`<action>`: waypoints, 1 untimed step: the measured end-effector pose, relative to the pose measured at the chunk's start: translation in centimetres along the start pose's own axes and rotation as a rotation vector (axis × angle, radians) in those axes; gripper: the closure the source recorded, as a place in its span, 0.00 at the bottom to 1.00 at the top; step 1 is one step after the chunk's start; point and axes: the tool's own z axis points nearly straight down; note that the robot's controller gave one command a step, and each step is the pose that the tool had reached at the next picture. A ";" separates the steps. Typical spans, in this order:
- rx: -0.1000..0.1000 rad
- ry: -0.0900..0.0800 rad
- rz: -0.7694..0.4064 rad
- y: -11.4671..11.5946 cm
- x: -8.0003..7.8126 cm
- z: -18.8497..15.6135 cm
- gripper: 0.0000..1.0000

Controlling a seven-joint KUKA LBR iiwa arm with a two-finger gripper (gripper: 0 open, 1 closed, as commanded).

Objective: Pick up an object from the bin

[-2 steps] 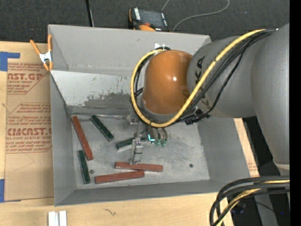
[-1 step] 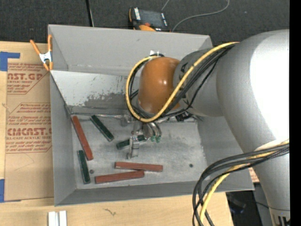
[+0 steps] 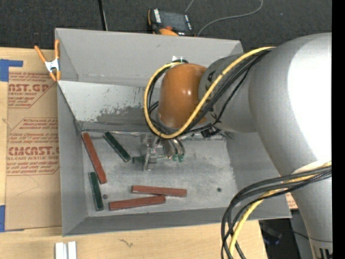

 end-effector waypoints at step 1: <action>-0.001 -0.009 0.044 1.8 0.4 -14.9 1.00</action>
Offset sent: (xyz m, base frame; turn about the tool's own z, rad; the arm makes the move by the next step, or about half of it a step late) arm -0.0067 0.0162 0.1447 0.0462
